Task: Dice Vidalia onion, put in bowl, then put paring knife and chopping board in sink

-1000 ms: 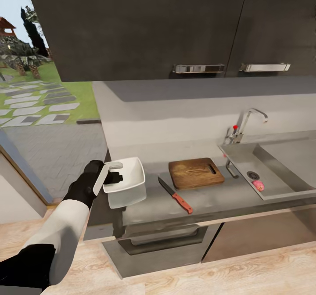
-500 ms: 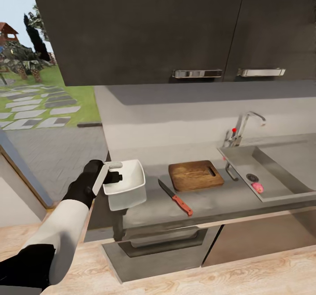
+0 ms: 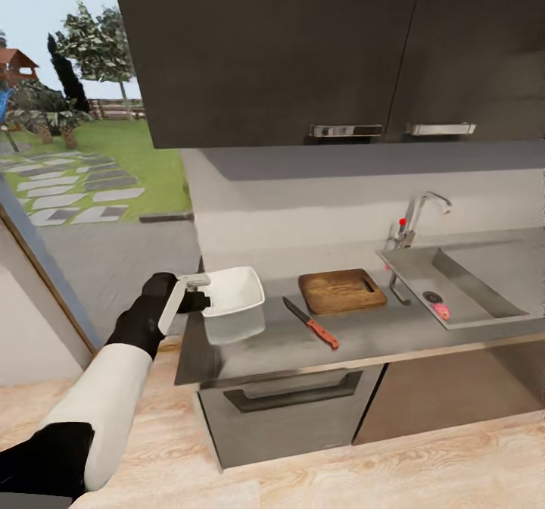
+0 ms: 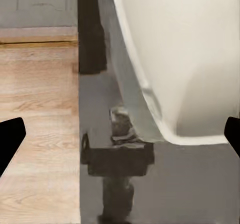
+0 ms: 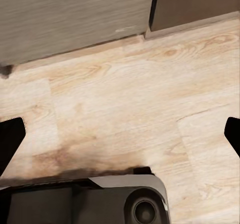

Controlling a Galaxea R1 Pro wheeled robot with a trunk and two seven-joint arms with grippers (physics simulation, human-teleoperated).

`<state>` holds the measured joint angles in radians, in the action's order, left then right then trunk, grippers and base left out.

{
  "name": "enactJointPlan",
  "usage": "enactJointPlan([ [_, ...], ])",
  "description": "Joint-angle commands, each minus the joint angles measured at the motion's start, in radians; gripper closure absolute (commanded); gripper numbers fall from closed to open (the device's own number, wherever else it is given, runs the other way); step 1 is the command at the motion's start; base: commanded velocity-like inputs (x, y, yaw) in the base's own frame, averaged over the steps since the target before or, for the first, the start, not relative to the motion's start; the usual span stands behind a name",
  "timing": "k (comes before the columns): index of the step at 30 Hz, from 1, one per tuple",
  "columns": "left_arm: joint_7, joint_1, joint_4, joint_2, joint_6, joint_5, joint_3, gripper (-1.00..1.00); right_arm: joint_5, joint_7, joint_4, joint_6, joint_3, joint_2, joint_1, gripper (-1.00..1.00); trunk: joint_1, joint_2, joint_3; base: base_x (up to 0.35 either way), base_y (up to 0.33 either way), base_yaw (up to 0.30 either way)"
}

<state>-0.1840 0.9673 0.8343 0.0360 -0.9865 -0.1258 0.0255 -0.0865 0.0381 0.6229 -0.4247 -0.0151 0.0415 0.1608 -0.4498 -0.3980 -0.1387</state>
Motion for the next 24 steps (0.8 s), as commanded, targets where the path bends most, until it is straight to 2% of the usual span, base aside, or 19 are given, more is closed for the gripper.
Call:
enactJointPlan([
  [1,-0.009,0.001,0.021,0.001,-0.004,-0.011,0.002,-1.00,-0.009,0.000,0.001,-0.002,-0.002,0.000,0.000,-1.00,0.000,-0.002,0.000,-0.302,0.139,0.000],
  [8,-0.009,0.001,0.123,0.001,-0.007,-0.011,0.001,-1.00,-0.009,0.000,0.001,-0.002,-0.002,0.000,0.000,-1.00,0.000,-0.002,0.011,-0.304,0.141,0.000],
  [9,-0.009,0.001,0.159,0.001,-0.007,-0.011,0.001,-1.00,-0.009,0.000,0.001,-0.002,-0.003,0.000,0.000,-1.00,0.000,-0.002,0.012,-0.304,0.141,0.000],
  [15,-0.009,0.001,0.215,0.002,-0.009,-0.014,0.000,-1.00,-0.009,0.000,-0.005,-0.002,-0.002,0.000,0.000,-1.00,0.000,-0.002,0.022,-0.304,0.141,0.000],
  [21,-0.009,-0.002,0.229,0.002,-0.008,-0.014,-0.001,-1.00,-0.009,0.000,-0.006,-0.002,-0.002,0.000,0.000,-1.00,0.000,-0.002,0.032,-0.304,0.142,0.000],
  [24,-0.009,-0.034,0.267,0.002,-0.009,-0.016,-0.001,-1.00,-0.009,0.000,-0.006,-0.003,-0.002,0.000,0.000,-1.00,0.000,-0.002,0.037,-0.272,0.128,0.000],
])
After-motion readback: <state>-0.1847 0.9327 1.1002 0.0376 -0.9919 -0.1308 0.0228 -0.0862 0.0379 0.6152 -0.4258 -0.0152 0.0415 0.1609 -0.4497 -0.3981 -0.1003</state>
